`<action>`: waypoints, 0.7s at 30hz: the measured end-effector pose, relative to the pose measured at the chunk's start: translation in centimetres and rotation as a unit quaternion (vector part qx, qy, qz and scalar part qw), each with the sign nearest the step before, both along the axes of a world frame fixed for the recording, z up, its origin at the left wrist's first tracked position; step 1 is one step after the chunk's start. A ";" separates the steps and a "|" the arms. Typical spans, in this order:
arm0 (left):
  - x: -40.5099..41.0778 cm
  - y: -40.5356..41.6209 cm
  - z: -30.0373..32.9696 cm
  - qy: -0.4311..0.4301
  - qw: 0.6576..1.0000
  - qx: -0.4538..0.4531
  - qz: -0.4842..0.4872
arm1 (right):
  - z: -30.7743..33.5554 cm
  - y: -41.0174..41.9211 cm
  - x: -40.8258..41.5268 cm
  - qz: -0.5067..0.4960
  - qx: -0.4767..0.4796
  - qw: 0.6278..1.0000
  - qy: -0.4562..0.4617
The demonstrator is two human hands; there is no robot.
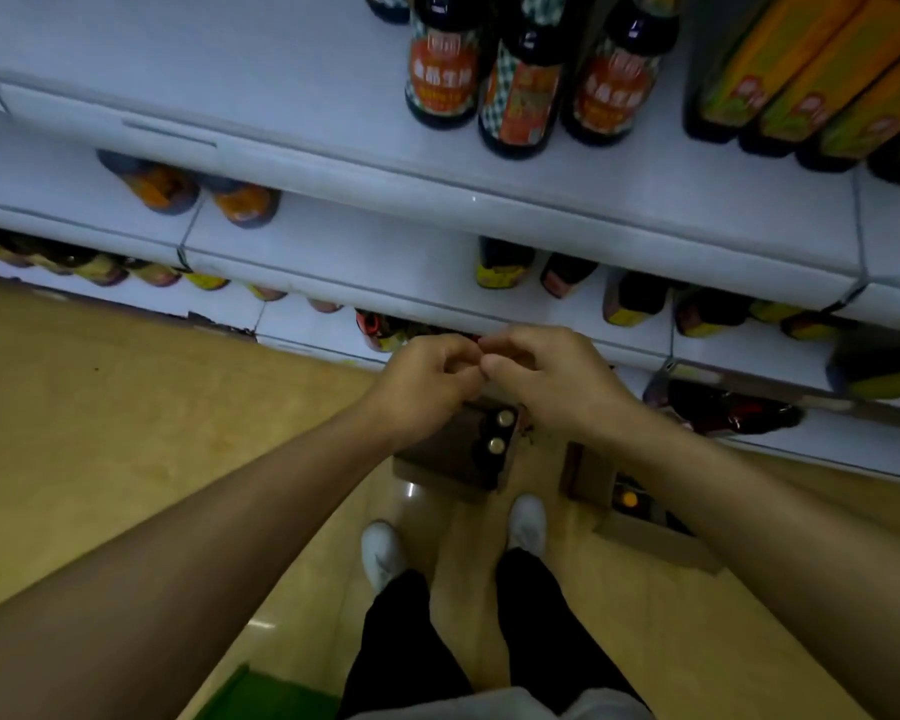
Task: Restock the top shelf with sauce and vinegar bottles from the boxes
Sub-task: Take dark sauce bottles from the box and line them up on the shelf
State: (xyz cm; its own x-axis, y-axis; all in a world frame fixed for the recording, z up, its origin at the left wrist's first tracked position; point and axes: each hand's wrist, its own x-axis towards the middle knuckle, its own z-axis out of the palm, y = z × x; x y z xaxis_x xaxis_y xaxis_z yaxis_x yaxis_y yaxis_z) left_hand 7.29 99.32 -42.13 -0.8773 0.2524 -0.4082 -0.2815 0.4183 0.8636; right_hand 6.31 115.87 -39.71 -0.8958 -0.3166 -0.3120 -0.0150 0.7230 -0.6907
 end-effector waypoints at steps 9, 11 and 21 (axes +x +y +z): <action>0.0 2.7 -11.0 -0.053 0.997 -0.046 -0.014 | -12.8 2.1 0.0 -0.021 0.024 0.996 -0.085; 0.3 3.0 -13.5 -0.082 0.994 -0.066 -0.016 | -15.8 2.8 0.4 -0.024 0.034 0.994 -0.097; 2.3 4.9 -29.7 -0.196 0.977 -0.085 0.005 | -35.5 6.6 1.6 0.057 0.195 0.964 -0.173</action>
